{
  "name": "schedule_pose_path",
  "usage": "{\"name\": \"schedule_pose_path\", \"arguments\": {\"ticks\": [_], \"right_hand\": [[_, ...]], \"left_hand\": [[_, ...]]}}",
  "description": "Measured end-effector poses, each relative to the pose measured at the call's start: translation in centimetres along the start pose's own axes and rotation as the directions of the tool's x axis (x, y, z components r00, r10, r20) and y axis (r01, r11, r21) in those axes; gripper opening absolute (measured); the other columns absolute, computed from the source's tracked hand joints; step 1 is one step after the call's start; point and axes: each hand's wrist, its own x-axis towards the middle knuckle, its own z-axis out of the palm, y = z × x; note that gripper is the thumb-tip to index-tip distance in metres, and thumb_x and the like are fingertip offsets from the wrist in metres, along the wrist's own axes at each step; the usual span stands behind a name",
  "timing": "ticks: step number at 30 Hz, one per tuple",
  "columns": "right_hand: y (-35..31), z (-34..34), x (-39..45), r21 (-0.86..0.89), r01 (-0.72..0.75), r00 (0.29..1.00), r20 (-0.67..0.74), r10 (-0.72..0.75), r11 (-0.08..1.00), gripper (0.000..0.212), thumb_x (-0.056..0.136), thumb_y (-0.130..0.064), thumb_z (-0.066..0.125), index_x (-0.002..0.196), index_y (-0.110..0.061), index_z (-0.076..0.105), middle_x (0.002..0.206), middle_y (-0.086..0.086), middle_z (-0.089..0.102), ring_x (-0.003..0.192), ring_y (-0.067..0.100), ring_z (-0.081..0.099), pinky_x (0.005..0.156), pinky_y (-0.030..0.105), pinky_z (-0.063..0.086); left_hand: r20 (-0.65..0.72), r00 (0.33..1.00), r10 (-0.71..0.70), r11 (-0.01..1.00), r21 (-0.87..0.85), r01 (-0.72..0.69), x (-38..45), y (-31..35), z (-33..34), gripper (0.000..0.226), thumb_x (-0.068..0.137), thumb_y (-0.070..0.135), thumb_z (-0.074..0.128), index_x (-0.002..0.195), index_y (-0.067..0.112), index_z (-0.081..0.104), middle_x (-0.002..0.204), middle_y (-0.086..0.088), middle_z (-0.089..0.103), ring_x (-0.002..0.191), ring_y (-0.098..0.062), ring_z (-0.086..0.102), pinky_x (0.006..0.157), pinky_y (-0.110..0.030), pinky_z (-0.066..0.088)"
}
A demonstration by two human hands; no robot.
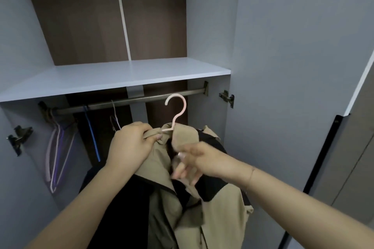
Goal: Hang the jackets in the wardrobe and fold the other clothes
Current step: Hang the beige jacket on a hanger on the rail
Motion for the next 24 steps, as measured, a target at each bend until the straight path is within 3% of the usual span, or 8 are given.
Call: {"name": "schedule_pose_path", "arguments": {"ticks": [1,3,6,8,10,14,19,24], "right_hand": [[0.5,-0.4,0.0,-0.039,0.039,0.998,0.050,-0.037,0.998,0.028,0.103,-0.015,0.045,0.128,-0.009,0.055,0.097,0.002,0.073,0.091,0.012,0.068,0.072,0.022,0.055],[1.5,-2.5,0.2,-0.276,0.190,0.951,-0.187,-0.246,0.942,0.027,0.096,-0.009,0.055,0.121,-0.016,0.063,0.104,-0.005,0.069,0.100,0.002,0.061,0.087,0.025,0.049],[3.2,-6.2,0.1,-0.675,0.079,0.656,-0.519,-0.548,0.734,0.039,0.087,-0.024,0.070,0.123,-0.022,0.055,0.120,-0.007,0.047,0.115,0.004,0.042,0.099,0.028,0.041],[4.3,-7.9,0.3,-0.638,0.060,0.748,-0.480,-0.458,0.768,0.052,0.089,-0.040,0.066,0.135,-0.029,0.044,0.136,-0.007,0.040,0.128,0.006,0.036,0.106,0.028,0.032],[4.1,-8.1,0.6,-0.574,0.080,0.845,-0.395,-0.361,0.815,0.026,0.093,-0.053,0.049,0.115,-0.039,0.049,0.114,-0.010,0.058,0.104,-0.002,0.053,0.087,0.029,0.043],[3.1,-7.5,1.6,-0.762,0.100,0.731,-0.380,-0.567,0.639,0.035,0.092,-0.067,0.021,0.076,-0.039,0.033,0.062,-0.013,0.049,0.055,0.004,0.047,0.050,0.025,0.027],[-2.2,-7.4,3.3,-0.868,0.133,0.697,-0.261,-0.667,0.479,0.066,0.089,-0.069,0.009,0.097,-0.020,0.051,0.070,-0.007,0.060,0.067,0.021,0.061,0.054,0.033,0.030],[-9.3,-10.0,6.9,-0.895,0.111,0.598,-0.288,-0.748,0.432,0.047,0.094,-0.060,0.024,0.100,-0.021,0.049,0.066,-0.006,0.059,0.072,0.027,0.061,0.055,0.035,0.033]], "left_hand": [[-0.044,0.999,0.002,0.999,-0.042,-0.004,-0.3,-0.2,-0.1,0.013,0.084,0.035,0.071,0.081,0.023,0.073,0.077,0.010,0.060,0.072,-0.009,0.053,0.061,-0.024,0.033],[-0.118,0.993,0.020,0.994,-0.103,-0.033,-0.8,-0.7,-0.5,0.010,0.083,0.030,0.073,0.083,0.020,0.074,0.077,0.012,0.060,0.074,-0.009,0.057,0.064,-0.023,0.036],[-0.183,0.983,0.012,0.979,-0.199,-0.049,-1.0,-1.5,-1.5,0.007,0.082,0.028,0.075,0.083,0.021,0.075,0.076,0.014,0.062,0.076,-0.003,0.058,0.067,-0.013,0.039],[-0.210,0.978,0.012,0.963,-0.260,-0.068,-0.9,-1.8,-2.3,0.007,0.080,0.028,0.077,0.083,0.022,0.075,0.077,0.014,0.063,0.080,-0.002,0.059,0.069,-0.009,0.039],[-0.208,0.977,0.044,0.950,-0.294,-0.105,-0.7,-1.8,-2.8,0.007,0.079,0.026,0.078,0.084,0.022,0.075,0.080,0.012,0.064,0.080,-0.003,0.060,0.070,-0.011,0.041],[-0.162,0.985,0.067,0.936,-0.332,-0.118,0.1,-2.0,-4.1,0.008,0.079,0.022,0.079,0.086,0.023,0.076,0.085,0.008,0.063,0.080,-0.006,0.061,0.073,-0.029,0.046],[-0.079,0.976,0.205,0.934,-0.283,-0.219,2.6,-0.8,-6.3,0.017,0.084,0.042,0.066,0.095,0.031,0.073,0.081,0.008,0.056,0.078,-0.010,0.058,0.070,-0.035,0.046],[-0.136,0.948,0.287,0.941,-0.147,-0.306,9.0,-1.7,-10.5,0.028,0.086,0.054,0.049,0.100,0.036,0.065,0.085,0.008,0.050,0.080,-0.008,0.056,0.073,-0.035,0.047]]}}
